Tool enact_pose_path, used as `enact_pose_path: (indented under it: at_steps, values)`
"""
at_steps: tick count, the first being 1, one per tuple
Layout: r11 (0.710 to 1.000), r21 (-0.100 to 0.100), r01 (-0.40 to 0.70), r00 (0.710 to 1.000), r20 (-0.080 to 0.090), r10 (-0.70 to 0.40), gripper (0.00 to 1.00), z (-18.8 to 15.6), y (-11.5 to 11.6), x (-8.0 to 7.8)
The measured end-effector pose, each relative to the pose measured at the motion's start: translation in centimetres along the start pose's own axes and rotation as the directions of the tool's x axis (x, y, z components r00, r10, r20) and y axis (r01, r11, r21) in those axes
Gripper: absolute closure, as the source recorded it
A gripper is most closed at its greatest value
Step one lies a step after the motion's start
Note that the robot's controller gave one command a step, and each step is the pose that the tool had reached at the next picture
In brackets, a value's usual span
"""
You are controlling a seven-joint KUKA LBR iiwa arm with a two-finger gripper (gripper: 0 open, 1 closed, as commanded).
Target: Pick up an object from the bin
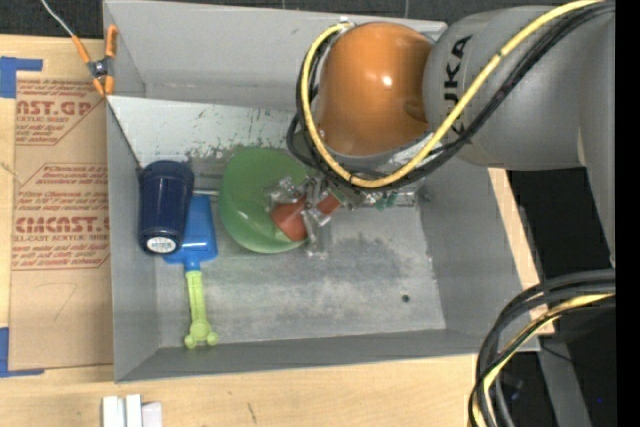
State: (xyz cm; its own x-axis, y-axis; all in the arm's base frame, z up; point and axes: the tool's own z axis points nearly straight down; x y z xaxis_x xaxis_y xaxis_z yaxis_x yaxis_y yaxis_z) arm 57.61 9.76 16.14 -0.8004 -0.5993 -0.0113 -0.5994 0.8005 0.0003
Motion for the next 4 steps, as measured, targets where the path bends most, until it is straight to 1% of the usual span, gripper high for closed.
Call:
enact_pose_path:
  at_steps: [1, 2, 3, 4]
  values:
    - [1.0, 0.005, -0.001, 1.0, 0.013, 0.001, 1.0, 6.2, -1.4, -0.3]
    - [1.0, -0.001, 0.004, 1.0, 0.0, -0.004, 1.0, 0.8, -0.5, 0.2]
    - [1.0, 0.005, 0.013, 1.0, 0.017, -0.013, 1.0, 6.1, -1.4, -0.5]
    - [1.0, -0.002, 0.021, 1.0, 0.002, -0.021, 1.0, 0.6, -0.6, 0.9]
